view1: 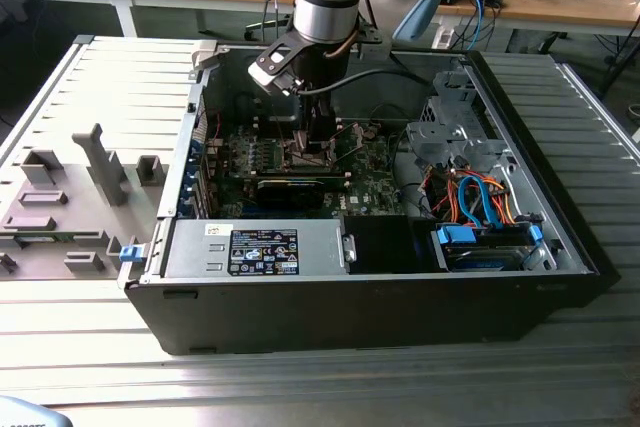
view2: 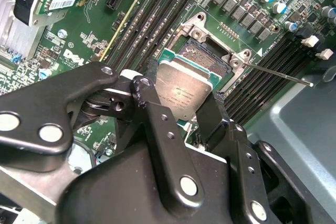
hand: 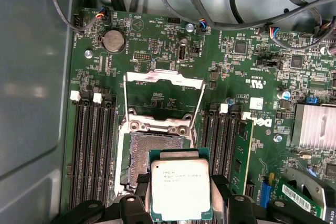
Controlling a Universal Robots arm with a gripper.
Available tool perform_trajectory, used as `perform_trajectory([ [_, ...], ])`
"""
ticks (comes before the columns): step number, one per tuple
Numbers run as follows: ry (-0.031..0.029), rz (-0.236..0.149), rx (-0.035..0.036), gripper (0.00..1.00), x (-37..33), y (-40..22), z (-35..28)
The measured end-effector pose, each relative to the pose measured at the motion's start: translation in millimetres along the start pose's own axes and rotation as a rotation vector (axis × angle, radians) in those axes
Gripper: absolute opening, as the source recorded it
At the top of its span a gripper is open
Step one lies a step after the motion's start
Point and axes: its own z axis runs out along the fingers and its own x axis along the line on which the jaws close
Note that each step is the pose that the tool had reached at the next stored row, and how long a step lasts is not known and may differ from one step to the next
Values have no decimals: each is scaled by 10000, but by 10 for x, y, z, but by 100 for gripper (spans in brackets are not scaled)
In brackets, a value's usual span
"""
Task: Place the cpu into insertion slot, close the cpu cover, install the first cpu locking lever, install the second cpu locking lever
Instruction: 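Place the cpu into insertion slot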
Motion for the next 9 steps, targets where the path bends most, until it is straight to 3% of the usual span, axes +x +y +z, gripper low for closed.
perform_trajectory([
  [9,3,77,3,55,0,0,6],
])
